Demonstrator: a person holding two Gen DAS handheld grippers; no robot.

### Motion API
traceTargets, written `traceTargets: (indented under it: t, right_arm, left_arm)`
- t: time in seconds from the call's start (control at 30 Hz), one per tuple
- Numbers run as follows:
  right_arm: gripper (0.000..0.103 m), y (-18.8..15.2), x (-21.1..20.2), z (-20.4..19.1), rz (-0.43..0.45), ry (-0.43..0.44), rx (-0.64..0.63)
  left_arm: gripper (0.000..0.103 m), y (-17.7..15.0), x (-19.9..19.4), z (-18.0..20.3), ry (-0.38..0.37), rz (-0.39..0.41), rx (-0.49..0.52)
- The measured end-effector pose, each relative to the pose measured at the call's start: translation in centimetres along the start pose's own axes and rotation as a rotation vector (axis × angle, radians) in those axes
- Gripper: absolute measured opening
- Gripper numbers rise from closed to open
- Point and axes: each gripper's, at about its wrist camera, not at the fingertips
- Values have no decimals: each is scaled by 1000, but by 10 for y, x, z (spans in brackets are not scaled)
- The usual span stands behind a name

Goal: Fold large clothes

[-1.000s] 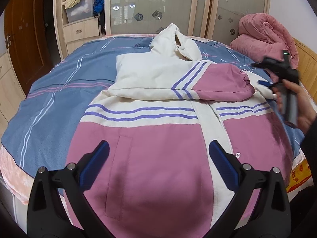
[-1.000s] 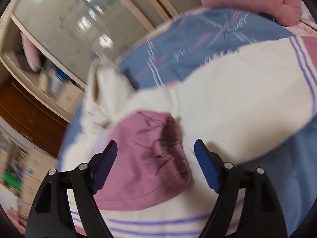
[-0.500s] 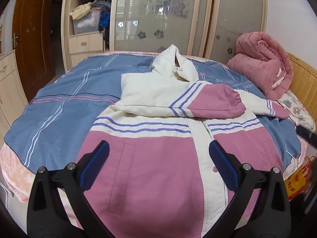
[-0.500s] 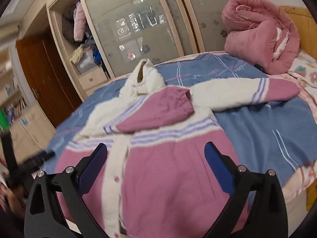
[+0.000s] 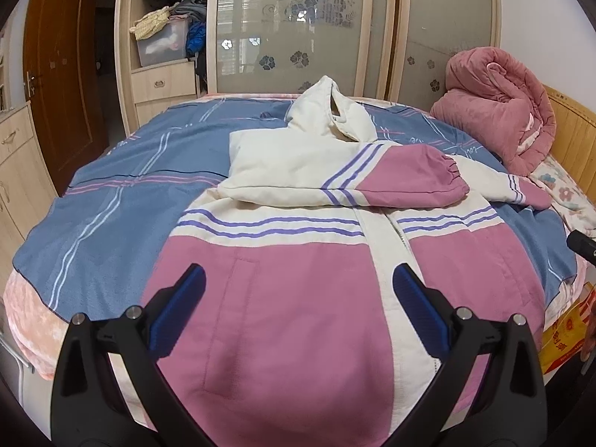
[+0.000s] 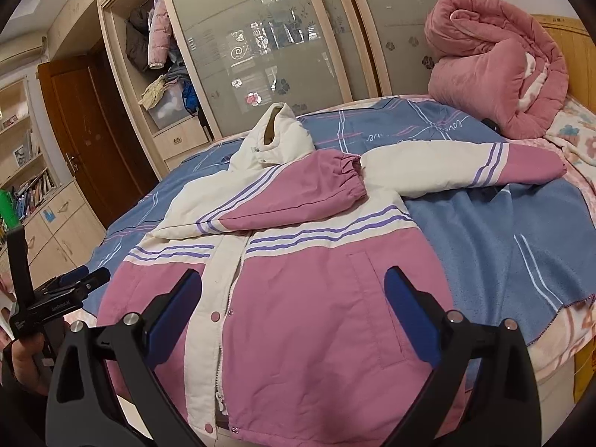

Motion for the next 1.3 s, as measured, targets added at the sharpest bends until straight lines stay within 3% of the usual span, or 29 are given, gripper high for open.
traceTargets:
  t: [0.57, 0.77, 0.83, 0.9, 1.17, 1.23, 1.3]
  right_arm:
    - [98, -2, 4, -4, -10, -17, -20]
    - [98, 24, -5, 18, 57, -101, 2]
    - [99, 43, -15, 39, 125, -183, 27]
    - [100, 65, -25, 71, 176, -221, 130]
    - [99, 134, -50, 233, 313, -125, 599]
    - [94, 147, -46, 276, 325, -93, 714]
    - [69, 157, -36, 316, 317, -71, 809]
  left_arm:
    - [101, -1, -1, 6, -17, -5, 14]
    - [101, 3, -5, 6, -44, 8, 5]
    - [101, 3, -9, 6, -56, 12, 4]
    - [101, 3, -10, 6, -62, 17, 5]
    - [101, 6, -7, 1, -83, 8, -25]
    - [101, 7, -8, 1, -85, 14, -24]
    - [101, 7, -7, 1, -78, 14, -20]
Point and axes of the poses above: each gripper's, at about its wrist camera, not at the fingertips, and x roughly the way its jaws point, z to its right, y to its top, and after that the axes turned 14 degrees about x, right-handed
